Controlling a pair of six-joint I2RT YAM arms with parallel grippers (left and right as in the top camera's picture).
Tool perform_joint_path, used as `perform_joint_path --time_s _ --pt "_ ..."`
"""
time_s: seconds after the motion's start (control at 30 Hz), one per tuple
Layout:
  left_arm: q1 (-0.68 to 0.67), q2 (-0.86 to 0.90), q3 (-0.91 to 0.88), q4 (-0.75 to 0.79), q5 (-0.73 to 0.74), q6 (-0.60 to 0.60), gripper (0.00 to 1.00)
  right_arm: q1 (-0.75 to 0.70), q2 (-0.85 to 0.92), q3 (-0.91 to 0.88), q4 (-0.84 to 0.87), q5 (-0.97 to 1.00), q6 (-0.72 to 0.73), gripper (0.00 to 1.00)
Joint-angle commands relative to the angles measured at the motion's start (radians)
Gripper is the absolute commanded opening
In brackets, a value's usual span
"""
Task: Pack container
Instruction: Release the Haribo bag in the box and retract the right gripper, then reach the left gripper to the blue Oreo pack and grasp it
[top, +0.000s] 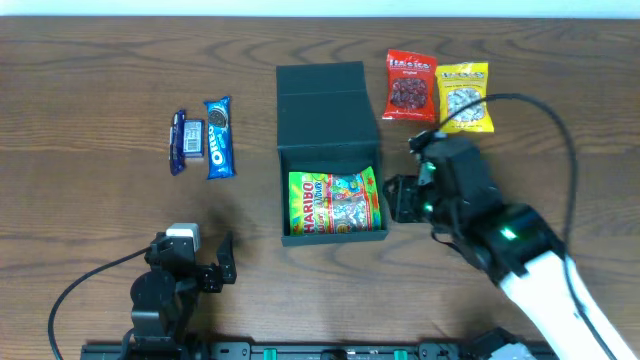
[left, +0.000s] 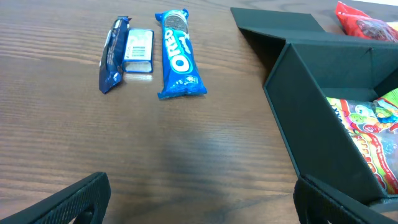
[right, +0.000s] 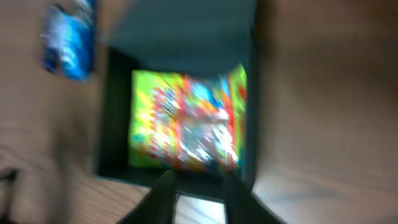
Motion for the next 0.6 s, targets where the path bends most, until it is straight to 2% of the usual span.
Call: perform_joint_path --time_s 0.0,0.13,0.17,0.2,0.4,0.57 --pt "0.004 -0.006 -0.014 0.003 -0.011 -0.007 0.95 -0.005 -0.075 0.016 -0.019 0.001 -0.024 0.54" --pt "0.004 -0.006 -0.014 0.003 -0.011 -0.007 0.95 -0.005 -0.167 0.016 -0.042 0.013 -0.081 0.82" --pt "0.004 -0.006 -0.014 0.003 -0.011 -0.007 0.95 -0.005 -0.188 0.016 -0.052 0.017 -0.093 0.95" --pt "0.004 -0.006 -0.014 0.003 -0.011 -0.007 0.95 -0.005 -0.209 0.016 -0.061 0.017 -0.106 0.99" --pt "0.004 -0.006 -0.014 0.003 -0.011 -0.007 0.95 -0.005 -0.301 0.016 -0.128 0.023 -0.109 0.99" --pt "0.004 -0.006 -0.014 0.006 -0.038 -0.007 0.95 -0.005 -0.305 0.016 -0.159 0.023 -0.109 0.99"
